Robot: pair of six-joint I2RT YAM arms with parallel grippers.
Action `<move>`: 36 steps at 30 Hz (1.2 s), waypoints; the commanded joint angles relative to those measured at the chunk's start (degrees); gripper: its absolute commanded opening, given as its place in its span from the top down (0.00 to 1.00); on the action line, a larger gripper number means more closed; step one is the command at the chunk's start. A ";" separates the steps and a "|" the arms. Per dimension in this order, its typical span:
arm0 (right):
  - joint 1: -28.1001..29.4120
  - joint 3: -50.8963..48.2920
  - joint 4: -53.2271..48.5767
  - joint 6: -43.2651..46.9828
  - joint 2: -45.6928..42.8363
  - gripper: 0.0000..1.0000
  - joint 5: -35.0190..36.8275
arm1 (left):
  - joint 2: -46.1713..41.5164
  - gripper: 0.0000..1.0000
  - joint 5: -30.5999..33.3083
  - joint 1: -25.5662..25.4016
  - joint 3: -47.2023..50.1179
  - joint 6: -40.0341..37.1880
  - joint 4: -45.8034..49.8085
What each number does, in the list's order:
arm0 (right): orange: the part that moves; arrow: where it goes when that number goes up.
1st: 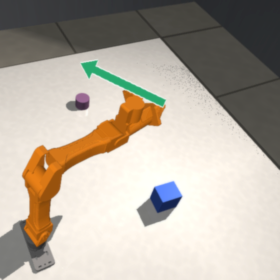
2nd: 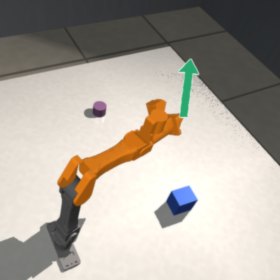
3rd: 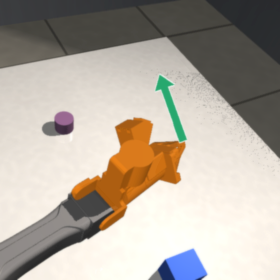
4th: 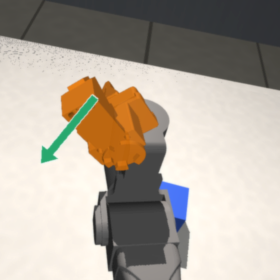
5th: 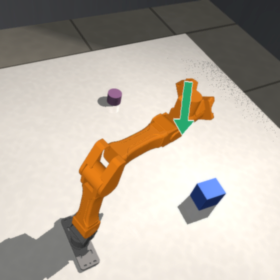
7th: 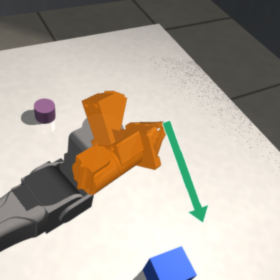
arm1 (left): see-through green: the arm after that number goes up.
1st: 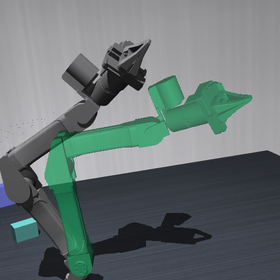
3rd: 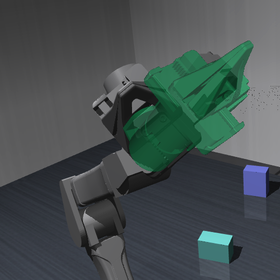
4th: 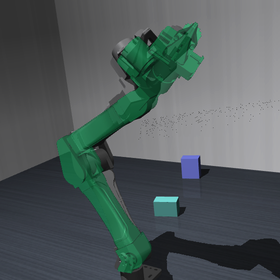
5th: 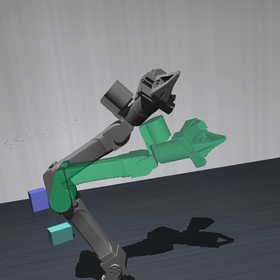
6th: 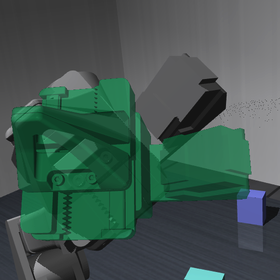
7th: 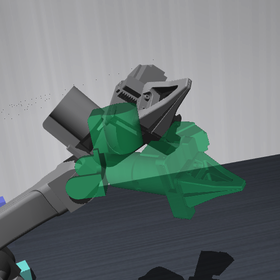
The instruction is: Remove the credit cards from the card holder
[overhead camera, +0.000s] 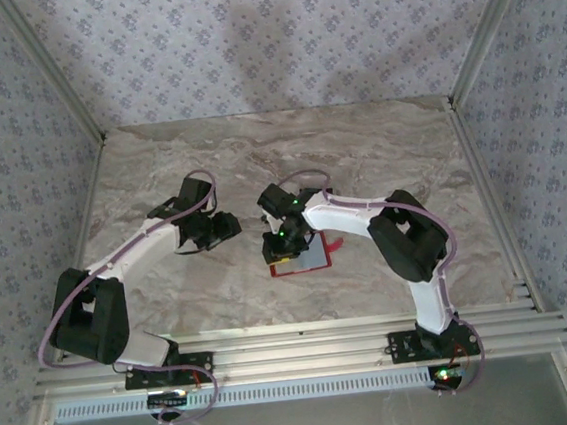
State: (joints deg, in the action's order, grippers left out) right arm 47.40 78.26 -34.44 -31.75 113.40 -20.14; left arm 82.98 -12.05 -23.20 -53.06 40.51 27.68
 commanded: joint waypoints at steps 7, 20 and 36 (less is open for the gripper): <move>0.25 0.32 -3.69 -0.50 1.14 0.71 4.17 | -1.24 0.54 -2.09 0.45 0.84 -0.79 -1.09; 0.50 1.81 -9.21 0.85 0.33 0.69 10.32 | -1.23 0.54 -2.47 0.35 0.27 -0.52 -1.46; 0.15 0.52 -10.78 -0.85 -2.49 0.66 13.63 | 0.71 0.53 -3.37 -1.32 -0.64 -0.38 -1.49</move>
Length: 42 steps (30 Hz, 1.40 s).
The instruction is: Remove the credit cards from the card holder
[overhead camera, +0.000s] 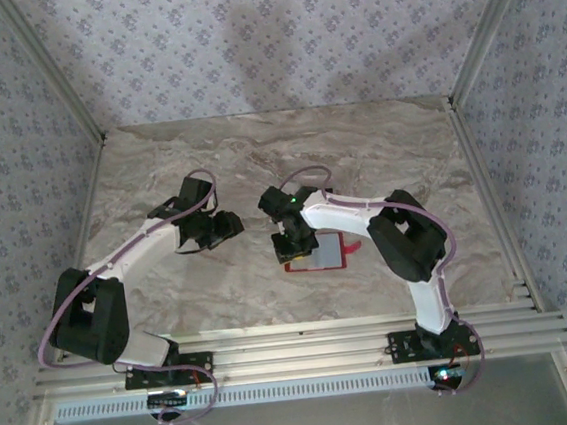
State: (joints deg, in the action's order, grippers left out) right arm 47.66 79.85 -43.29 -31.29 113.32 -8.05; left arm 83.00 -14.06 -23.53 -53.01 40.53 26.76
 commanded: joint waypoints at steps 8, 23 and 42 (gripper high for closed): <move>-3.18 -7.77 6.23 -4.97 -8.81 0.65 -4.51 | 6.24 0.55 -2.13 -6.76 -3.62 0.89 -1.80; -15.48 -25.36 8.34 -5.54 -21.38 0.72 -4.05 | 16.64 0.81 -5.04 -15.74 -10.84 4.29 -4.35; -18.94 -30.37 11.89 -1.22 -20.00 0.75 -4.65 | 26.58 0.86 -4.07 -21.14 -19.93 5.79 1.62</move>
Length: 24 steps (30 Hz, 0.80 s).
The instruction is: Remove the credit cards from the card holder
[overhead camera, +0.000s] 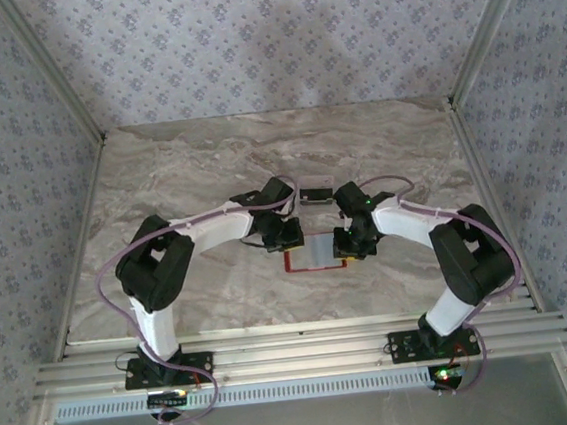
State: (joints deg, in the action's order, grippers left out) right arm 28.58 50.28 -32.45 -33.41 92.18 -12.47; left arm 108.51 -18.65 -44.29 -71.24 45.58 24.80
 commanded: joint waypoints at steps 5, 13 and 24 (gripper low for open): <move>0.85 -0.54 1.82 0.65 1.85 0.76 -1.13 | 1.62 0.86 1.07 -0.40 -1.21 0.93 5.46; 2.82 0.03 3.94 -0.54 3.53 0.77 -3.03 | 1.96 0.86 0.75 -0.38 -0.21 0.92 4.86; 5.81 2.62 5.16 -0.91 5.90 0.78 -4.72 | 2.37 0.85 -0.15 -0.38 -0.43 0.56 3.78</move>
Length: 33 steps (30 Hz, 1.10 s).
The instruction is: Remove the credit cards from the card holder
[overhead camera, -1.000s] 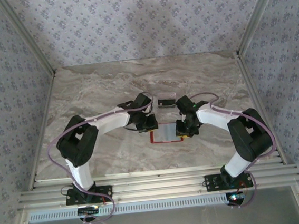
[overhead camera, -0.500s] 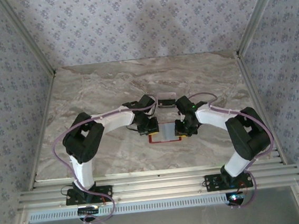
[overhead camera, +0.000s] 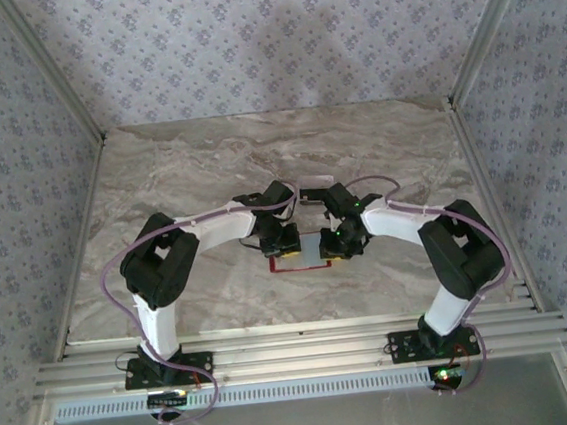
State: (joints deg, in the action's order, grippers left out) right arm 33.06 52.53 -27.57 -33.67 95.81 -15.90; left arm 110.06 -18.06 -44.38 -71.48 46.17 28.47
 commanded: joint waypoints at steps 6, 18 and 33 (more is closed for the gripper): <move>1.50 0.87 0.15 -0.26 0.96 0.77 -1.31 | -2.02 0.85 -0.13 -0.27 0.92 -0.55 -2.69; 2.01 2.38 -1.82 -0.38 0.22 0.77 0.13 | -5.93 0.85 1.21 0.14 2.32 -1.02 -4.56; 3.45 8.14 -6.60 -0.23 -2.34 0.77 1.99 | -13.83 0.86 1.57 9.32 11.13 -3.64 0.43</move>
State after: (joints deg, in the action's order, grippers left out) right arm 35.51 58.30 -32.16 -33.63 94.89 -14.17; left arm 96.53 -15.64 -35.29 -61.36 44.60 26.24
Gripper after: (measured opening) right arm 0.232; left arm 0.146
